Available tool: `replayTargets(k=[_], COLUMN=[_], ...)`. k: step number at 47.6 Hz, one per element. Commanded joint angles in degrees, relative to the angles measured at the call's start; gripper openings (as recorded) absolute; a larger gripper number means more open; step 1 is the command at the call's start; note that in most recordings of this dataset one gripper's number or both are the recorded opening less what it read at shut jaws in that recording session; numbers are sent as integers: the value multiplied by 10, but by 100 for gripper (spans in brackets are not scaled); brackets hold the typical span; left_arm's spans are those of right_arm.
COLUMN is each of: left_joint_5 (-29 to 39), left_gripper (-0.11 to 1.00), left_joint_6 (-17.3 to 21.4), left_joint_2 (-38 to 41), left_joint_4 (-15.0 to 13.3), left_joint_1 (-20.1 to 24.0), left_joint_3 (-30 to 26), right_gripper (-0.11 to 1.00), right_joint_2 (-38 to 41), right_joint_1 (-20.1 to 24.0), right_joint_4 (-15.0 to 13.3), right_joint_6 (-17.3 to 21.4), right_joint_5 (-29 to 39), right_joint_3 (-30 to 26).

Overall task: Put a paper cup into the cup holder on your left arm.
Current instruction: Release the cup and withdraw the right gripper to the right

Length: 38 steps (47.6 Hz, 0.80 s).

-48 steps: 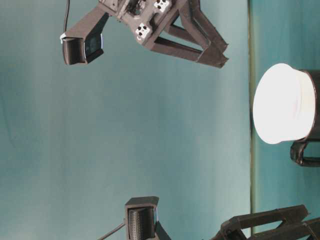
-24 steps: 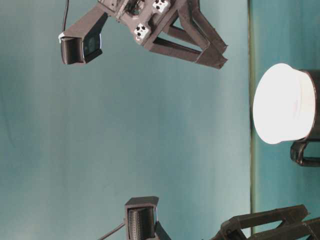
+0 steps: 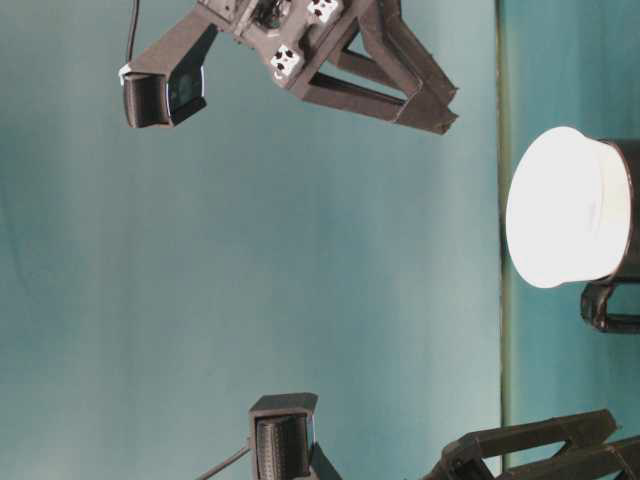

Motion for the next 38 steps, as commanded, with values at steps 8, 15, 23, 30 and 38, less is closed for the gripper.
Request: replayTargets(k=[8,15,23,30,38], left_joint_5=[-4,-4,-6,-17,-25], left_gripper=[91,91,91,91,91], left_joint_6=[1,2,8,8,8], left_joint_2=[-2,-2,-2,-1,0], left_joint_4=[2,2,1,2,1], left_joint_1=[-4,-4,-4,-4,-4], left_joint_3=[-4,-3,-3,-4,-5], right_gripper=[92,92,92,92,92], right_joint_2=[-13,-19,-29,-32,-30], right_joint_1=[4,5,4,4,6], right_joint_4=[0,0,-1,-1,-2], right_joint_6=[4,4,4,0,-1], right_joint_5=[-3,-4,-4,-4,-11], right_joint_3=[0,9,26,40,41])
